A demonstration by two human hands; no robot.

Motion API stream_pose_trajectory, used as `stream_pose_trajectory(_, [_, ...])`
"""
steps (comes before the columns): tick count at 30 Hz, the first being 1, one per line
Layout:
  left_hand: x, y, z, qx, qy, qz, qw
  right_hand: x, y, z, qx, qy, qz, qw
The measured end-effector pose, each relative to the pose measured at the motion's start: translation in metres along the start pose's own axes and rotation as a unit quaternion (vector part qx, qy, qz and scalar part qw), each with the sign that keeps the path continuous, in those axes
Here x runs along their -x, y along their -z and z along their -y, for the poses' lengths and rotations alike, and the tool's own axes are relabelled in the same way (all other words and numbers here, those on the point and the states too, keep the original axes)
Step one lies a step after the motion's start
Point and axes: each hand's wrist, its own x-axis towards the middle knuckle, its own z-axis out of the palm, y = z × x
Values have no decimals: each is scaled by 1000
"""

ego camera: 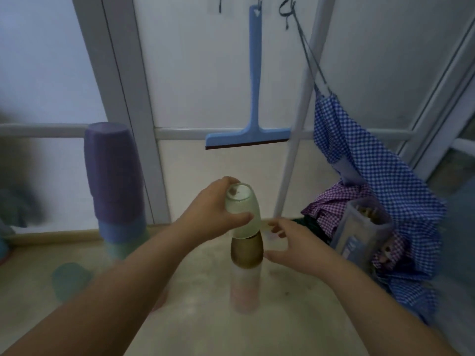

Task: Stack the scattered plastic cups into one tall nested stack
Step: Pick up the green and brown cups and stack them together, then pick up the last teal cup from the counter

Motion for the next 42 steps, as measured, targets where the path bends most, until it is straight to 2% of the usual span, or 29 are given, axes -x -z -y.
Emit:
stream_pose_trajectory(7, [-4,-48,11,-27,27,77,996,34,9,-15,8,-15,-25,1000])
stream_pose_trajectory(14, [3,-51,15,-41,2,67,997,43,6,-7,21,13,-26,999])
stream_pose_trajectory(20, [40,-22,24,-79,-9,19,997,33,-13,32,19,98,12,995])
stream_pose_trajectory(23, [76,-2,44,-116,22,3,993,19,-43,54,15,130,62,990])
stream_pose_trajectory(27, [132,32,89,-148,118,-23,982,4,-98,92,20,189,143,971])
stream_pose_trajectory(33, [200,98,155,-205,242,-69,946,-7,-186,162,9,241,244,939])
stream_pose_trajectory(37, [221,137,200,-200,280,-84,935,-35,-230,207,25,254,249,934])
stream_pose_trajectory(42, [231,176,263,-207,287,-50,934,-87,-284,254,46,226,212,950])
